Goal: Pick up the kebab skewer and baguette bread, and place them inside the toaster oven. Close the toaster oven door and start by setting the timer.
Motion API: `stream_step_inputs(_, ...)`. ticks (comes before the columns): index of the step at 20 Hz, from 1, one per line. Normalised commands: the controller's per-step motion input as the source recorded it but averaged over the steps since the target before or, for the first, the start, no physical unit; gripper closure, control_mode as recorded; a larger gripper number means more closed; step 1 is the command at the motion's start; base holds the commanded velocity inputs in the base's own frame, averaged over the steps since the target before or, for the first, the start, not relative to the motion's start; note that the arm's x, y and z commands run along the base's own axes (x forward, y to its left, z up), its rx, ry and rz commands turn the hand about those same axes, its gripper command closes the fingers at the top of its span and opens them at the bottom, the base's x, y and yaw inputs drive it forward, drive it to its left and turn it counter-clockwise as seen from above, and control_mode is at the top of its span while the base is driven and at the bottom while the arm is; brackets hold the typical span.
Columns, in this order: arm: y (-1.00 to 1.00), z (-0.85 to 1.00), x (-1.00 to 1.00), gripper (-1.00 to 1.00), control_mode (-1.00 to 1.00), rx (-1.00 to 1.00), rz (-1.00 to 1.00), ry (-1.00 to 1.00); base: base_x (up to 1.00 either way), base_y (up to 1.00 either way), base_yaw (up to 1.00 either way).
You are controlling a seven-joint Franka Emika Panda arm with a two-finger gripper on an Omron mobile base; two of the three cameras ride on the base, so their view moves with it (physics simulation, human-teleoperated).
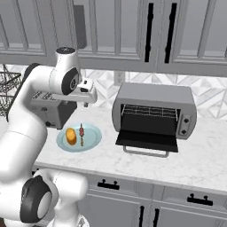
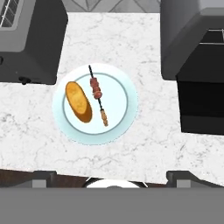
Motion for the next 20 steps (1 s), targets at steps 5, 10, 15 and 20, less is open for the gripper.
stream_step_inputs(5,0.0,0.0,0.0,-1.0,1.0,0.0,0.0,0.0,0.11,-0.45,0.0)
stream_step_inputs(10,0.0,0.0,0.0,-1.0,1.0,0.0,0.0,0.0,0.3,-0.16,0.0)
stream_step_inputs(15,0.0,0.0,0.0,-1.0,1.0,0.0,0.0,0.0,0.37,0.0,-0.05)
stream_step_inputs(20,0.0,0.0,0.0,-1.0,1.0,0.0,0.0,0.0,0.35,0.02,-0.1)
